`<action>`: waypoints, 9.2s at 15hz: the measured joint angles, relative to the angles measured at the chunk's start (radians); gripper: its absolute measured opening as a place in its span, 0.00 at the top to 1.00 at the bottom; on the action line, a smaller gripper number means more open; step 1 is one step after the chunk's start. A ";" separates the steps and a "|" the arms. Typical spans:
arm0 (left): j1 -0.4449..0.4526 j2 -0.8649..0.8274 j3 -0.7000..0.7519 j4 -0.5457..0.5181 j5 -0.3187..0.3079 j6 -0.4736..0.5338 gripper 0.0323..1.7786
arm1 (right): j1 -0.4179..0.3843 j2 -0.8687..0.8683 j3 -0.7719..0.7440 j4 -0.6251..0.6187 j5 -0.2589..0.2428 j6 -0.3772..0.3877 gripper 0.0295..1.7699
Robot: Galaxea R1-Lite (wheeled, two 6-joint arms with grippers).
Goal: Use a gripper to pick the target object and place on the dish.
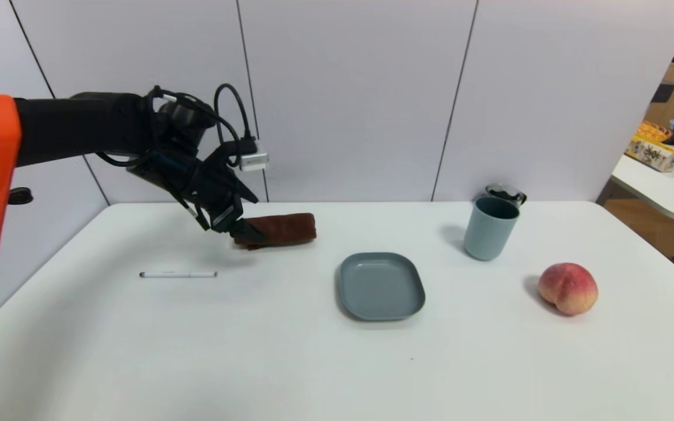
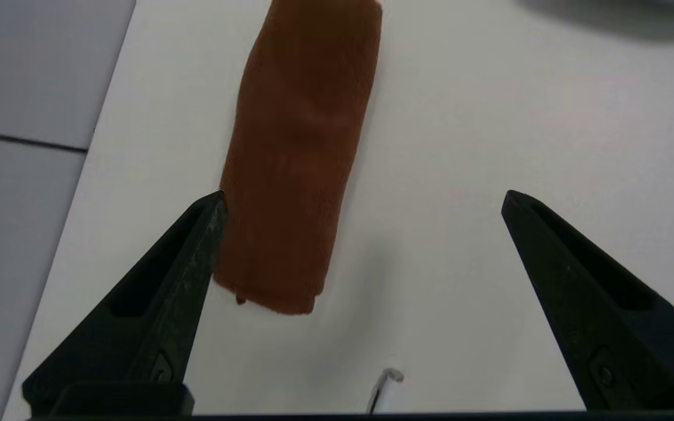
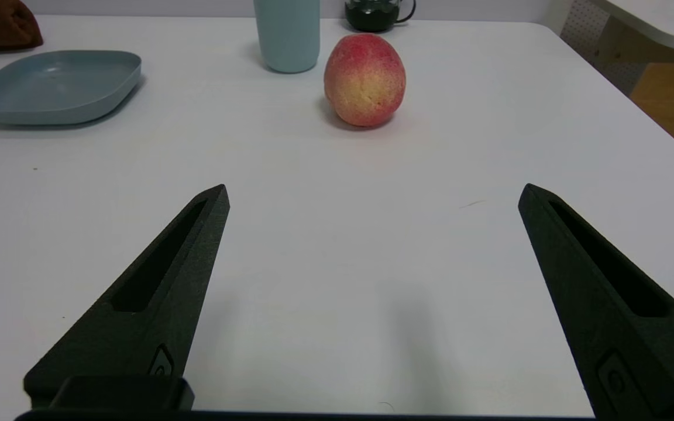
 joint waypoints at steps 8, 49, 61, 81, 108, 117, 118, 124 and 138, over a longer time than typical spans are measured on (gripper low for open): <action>0.004 0.161 -0.013 -0.256 -0.178 -0.022 0.05 | 0.000 0.000 0.000 0.000 0.000 0.000 0.03; -0.158 0.066 -0.002 -0.112 -0.209 -0.022 0.78 | 0.000 0.000 0.000 0.000 0.000 0.000 0.03; -0.412 0.095 0.000 -0.108 -0.103 -0.143 0.78 | 0.000 0.000 0.000 0.000 0.000 0.000 0.03; -0.415 0.130 -0.003 -0.214 -0.081 -0.194 0.20 | 0.000 0.000 0.000 0.000 0.000 0.000 0.03; 0.170 -1.439 1.439 -0.673 0.051 -0.633 0.05 | 0.000 0.000 0.000 0.000 0.000 0.000 0.03; 0.233 -1.945 1.850 -0.753 0.165 -0.755 0.05 | 0.000 0.000 0.000 0.000 0.000 0.000 0.03; 0.230 -1.985 1.884 -0.779 0.196 -0.777 0.05 | 0.000 0.000 0.000 0.000 0.000 0.000 0.03; 0.220 -2.118 1.956 -0.734 0.475 -0.809 0.05 | 0.000 0.000 0.000 0.000 0.000 0.000 0.03; 0.220 -2.137 1.960 -0.738 0.484 -0.898 0.05 | 0.000 0.000 0.000 0.000 0.000 0.000 0.03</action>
